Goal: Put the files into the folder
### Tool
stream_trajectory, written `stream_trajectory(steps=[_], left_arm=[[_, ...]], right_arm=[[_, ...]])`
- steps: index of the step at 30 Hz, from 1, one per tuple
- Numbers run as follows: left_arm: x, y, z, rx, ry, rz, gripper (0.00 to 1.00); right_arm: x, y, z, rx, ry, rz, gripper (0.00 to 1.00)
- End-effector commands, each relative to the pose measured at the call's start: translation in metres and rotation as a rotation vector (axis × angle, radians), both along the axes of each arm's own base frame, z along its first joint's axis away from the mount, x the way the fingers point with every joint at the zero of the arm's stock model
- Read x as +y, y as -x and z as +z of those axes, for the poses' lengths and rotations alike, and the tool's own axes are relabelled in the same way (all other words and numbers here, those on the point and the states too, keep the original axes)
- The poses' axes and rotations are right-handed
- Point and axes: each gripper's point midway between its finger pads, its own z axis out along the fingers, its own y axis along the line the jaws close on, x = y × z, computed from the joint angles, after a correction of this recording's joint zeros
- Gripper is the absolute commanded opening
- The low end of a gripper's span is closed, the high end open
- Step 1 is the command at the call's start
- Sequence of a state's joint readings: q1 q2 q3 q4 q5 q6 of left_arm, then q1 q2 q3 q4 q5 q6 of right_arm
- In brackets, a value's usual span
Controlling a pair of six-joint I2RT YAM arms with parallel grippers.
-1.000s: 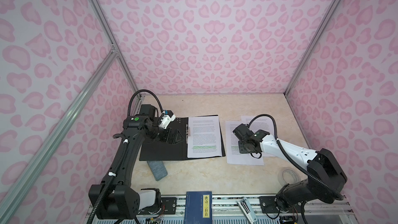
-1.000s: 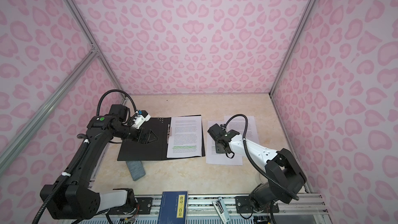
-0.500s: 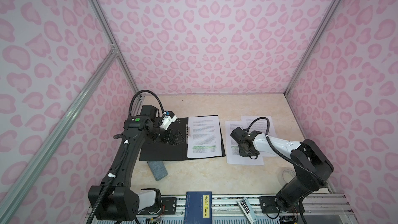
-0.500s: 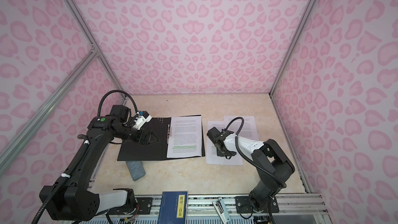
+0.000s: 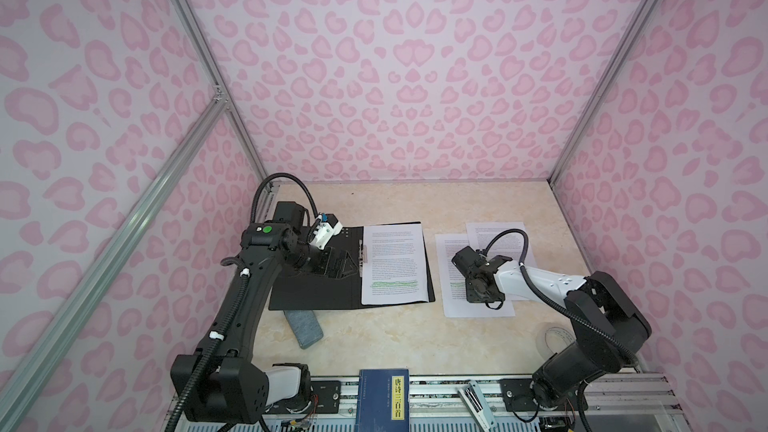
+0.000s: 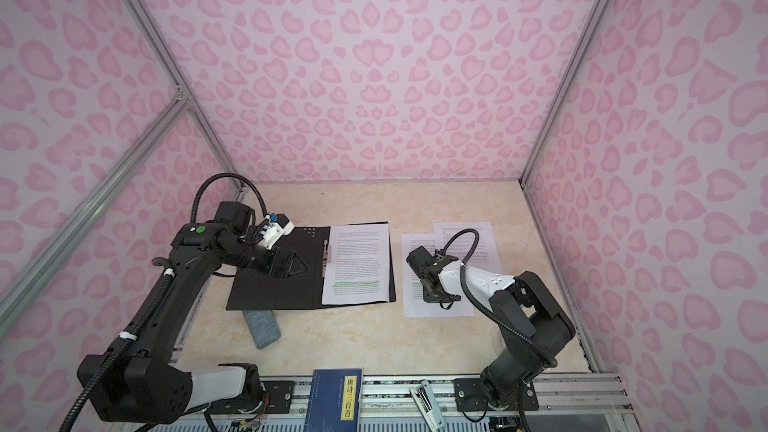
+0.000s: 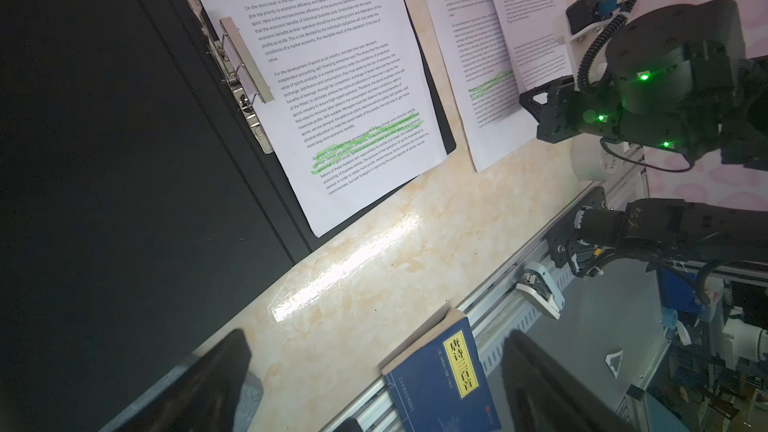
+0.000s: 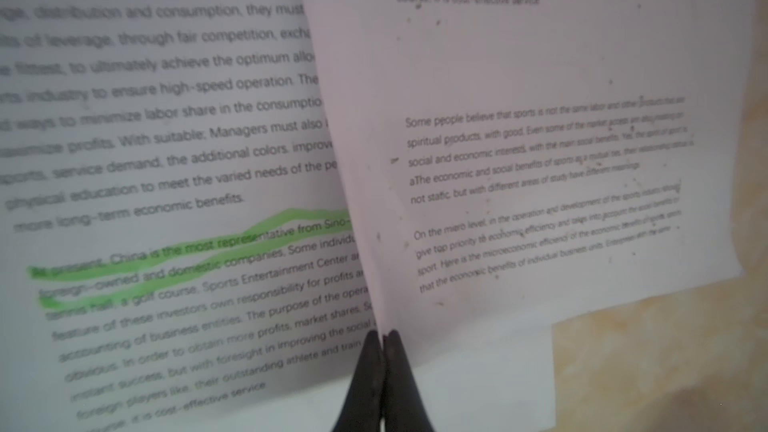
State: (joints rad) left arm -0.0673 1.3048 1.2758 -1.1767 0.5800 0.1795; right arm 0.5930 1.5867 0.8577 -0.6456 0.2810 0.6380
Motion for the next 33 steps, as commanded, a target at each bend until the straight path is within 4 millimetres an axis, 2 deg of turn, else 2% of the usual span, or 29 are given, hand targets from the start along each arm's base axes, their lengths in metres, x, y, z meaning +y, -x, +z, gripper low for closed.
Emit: stream_trajectory(steps=[1,7,8,12,18,21,25,28,33], left_arm=[[-0.004,-0.003,0.006,0.007,0.024,0.005,0.98],[-0.012,-0.011,0.012,0.018,0.062,0.008,0.98],[-0.015,-0.016,0.02,0.0,0.076,0.008,0.98],[-0.028,-0.025,0.031,0.01,0.156,0.007,0.98],[-0.045,-0.047,0.041,0.035,0.25,0.037,0.98],[-0.051,-0.057,0.035,0.056,0.267,0.056,0.98],[-0.059,-0.06,0.025,0.125,0.317,0.041,0.98],[-0.061,-0.064,0.016,0.153,0.32,0.04,0.98],[-0.049,-0.075,-0.003,0.144,0.211,0.082,0.97]], right_arm=[[0.002,-0.004,0.009,-0.023,-0.007,0.029,0.01],[0.015,-0.012,0.04,-0.089,-0.071,0.082,0.0],[0.02,-0.013,0.046,-0.099,-0.083,0.097,0.0],[0.051,-0.016,0.079,-0.139,-0.128,0.202,0.0],[0.119,-0.01,0.12,-0.169,-0.231,0.363,0.0],[0.157,-0.002,0.128,-0.163,-0.315,0.432,0.0],[0.205,0.011,0.129,-0.134,-0.416,0.521,0.0],[0.232,0.02,0.128,-0.125,-0.435,0.577,0.0],[0.266,0.028,0.123,-0.108,-0.467,0.637,0.0]])
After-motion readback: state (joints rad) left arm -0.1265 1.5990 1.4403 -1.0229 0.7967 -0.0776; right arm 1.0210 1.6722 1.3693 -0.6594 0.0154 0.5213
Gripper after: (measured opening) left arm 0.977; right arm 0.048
